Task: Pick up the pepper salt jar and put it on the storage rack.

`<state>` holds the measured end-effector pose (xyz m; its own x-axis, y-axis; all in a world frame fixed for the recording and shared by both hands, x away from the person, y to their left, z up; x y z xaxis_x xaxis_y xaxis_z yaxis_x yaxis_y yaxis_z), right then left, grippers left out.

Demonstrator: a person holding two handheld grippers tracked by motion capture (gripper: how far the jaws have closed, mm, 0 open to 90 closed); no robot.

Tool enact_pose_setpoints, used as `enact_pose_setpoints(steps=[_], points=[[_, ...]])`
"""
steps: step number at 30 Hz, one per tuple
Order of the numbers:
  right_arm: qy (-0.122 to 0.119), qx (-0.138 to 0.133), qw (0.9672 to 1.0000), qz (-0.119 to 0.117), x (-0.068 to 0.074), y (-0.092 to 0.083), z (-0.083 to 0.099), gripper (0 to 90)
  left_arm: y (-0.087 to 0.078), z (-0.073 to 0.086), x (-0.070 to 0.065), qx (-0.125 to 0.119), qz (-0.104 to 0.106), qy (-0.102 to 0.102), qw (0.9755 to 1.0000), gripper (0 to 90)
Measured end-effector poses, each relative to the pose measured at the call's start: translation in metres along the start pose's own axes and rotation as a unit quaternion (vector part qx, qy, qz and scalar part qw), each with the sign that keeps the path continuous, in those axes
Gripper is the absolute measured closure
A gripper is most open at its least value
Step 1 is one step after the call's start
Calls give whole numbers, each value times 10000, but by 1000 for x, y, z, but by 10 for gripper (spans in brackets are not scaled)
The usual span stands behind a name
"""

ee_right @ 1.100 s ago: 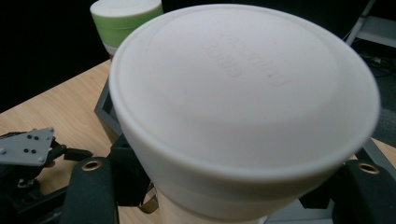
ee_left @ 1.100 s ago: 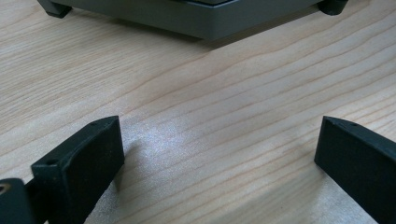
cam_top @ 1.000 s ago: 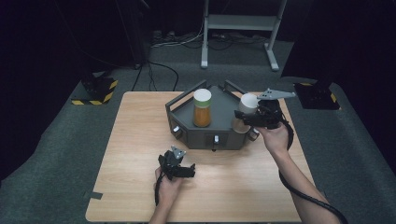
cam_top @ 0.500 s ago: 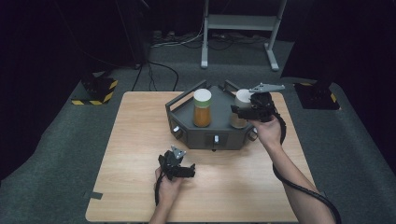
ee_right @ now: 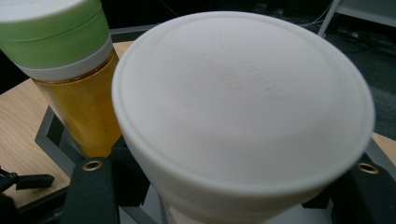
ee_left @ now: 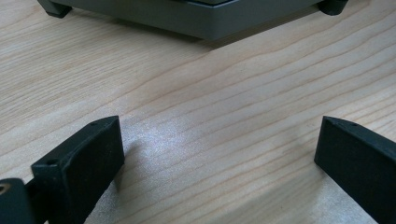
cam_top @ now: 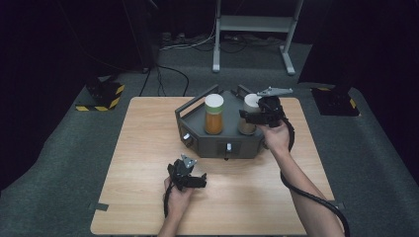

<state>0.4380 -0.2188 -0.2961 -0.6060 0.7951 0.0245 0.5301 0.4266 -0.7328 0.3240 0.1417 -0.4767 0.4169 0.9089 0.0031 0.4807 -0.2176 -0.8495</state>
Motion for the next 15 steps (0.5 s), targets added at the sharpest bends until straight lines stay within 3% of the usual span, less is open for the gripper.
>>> enact_pose_setpoints(steps=[15], points=[[8, 39, 10000, 63, 4, 10, -2, 344, 0, 0, 0, -1, -2, 3, 10000, 16]])
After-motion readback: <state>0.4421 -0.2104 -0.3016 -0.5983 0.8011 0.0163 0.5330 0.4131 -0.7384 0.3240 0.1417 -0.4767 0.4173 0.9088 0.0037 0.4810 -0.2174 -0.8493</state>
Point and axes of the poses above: each handheld gripper's, and its own axes: y roughly forward along the jaws, z roughly out of its underside, x roughly to its left, the point moved 4 cm from there along y, roughly forward along the jaws, and after that the axes turned 14 degrees about x, right-handed, at the moved point
